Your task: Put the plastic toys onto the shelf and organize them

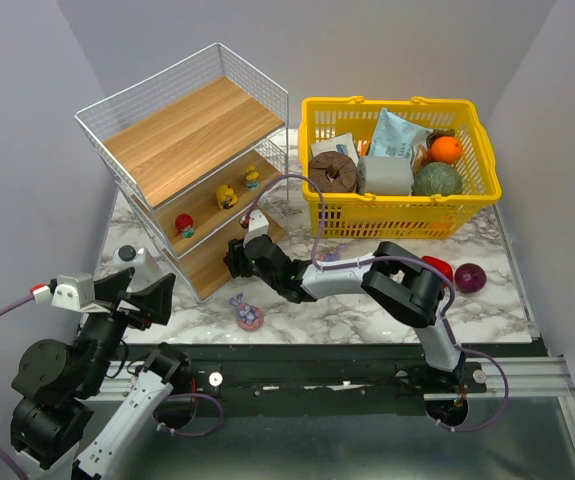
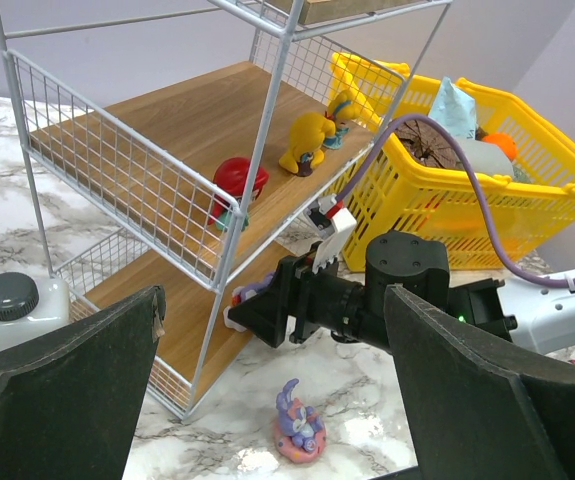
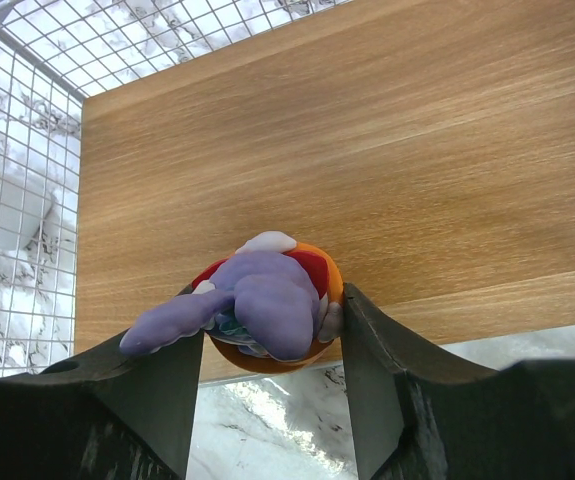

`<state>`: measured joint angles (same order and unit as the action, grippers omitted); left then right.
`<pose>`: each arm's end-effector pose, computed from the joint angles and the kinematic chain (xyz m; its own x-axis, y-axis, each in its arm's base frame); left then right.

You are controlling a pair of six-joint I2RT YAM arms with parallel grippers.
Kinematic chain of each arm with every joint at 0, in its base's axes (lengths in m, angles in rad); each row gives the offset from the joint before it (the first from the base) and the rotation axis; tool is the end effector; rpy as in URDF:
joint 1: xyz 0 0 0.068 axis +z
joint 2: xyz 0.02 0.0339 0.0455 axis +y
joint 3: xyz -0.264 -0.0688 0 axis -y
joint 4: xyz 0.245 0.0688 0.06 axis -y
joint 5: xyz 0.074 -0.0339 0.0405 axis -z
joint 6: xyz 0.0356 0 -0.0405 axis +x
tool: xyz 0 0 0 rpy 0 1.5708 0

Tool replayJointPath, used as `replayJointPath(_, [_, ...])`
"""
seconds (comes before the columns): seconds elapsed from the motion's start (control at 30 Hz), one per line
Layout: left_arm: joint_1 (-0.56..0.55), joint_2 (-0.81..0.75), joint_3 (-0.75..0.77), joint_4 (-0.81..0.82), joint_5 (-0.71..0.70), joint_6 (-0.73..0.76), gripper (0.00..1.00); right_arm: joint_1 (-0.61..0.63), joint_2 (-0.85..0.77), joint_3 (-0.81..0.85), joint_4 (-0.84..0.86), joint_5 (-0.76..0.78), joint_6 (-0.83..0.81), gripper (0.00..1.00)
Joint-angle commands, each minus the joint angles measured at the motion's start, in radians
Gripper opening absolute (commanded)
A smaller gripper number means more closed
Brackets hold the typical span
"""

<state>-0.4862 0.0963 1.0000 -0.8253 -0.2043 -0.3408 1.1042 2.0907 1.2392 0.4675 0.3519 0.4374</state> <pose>-0.0230 0.0203 0.3770 -0.0279 -0.3554 -0.9343 0.2858 0.8928 -0.3482 0.2167 0.4029 0.1576 -0.4469 -0.0033 -0.8946 -0.5578 0.7828 0.2758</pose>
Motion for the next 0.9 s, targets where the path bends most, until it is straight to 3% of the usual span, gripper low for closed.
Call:
replayJointPath(0.0, [-0.002,0.002,0.000,-0.005,-0.007,0.013,0.99,-0.006,0.028,0.032,0.008,-0.008,0.009,0.51])
replayJointPath(0.13, [-0.002,0.000,-0.001,-0.005,-0.010,0.014,0.99,-0.007,0.035,0.049,-0.007,-0.007,0.020,0.56])
replayJointPath(0.3, [-0.002,0.005,-0.003,-0.006,-0.010,0.013,0.99,-0.007,0.023,0.022,0.046,0.010,0.040,0.71])
replayJointPath(0.6, [-0.002,0.005,0.002,-0.009,-0.018,0.014,0.99,-0.007,-0.037,-0.052,0.134,0.001,0.035,0.87])
replayJointPath(0.87, [-0.003,0.008,0.006,-0.012,-0.020,0.016,0.99,-0.003,-0.133,-0.176,0.250,-0.031,0.004,0.90])
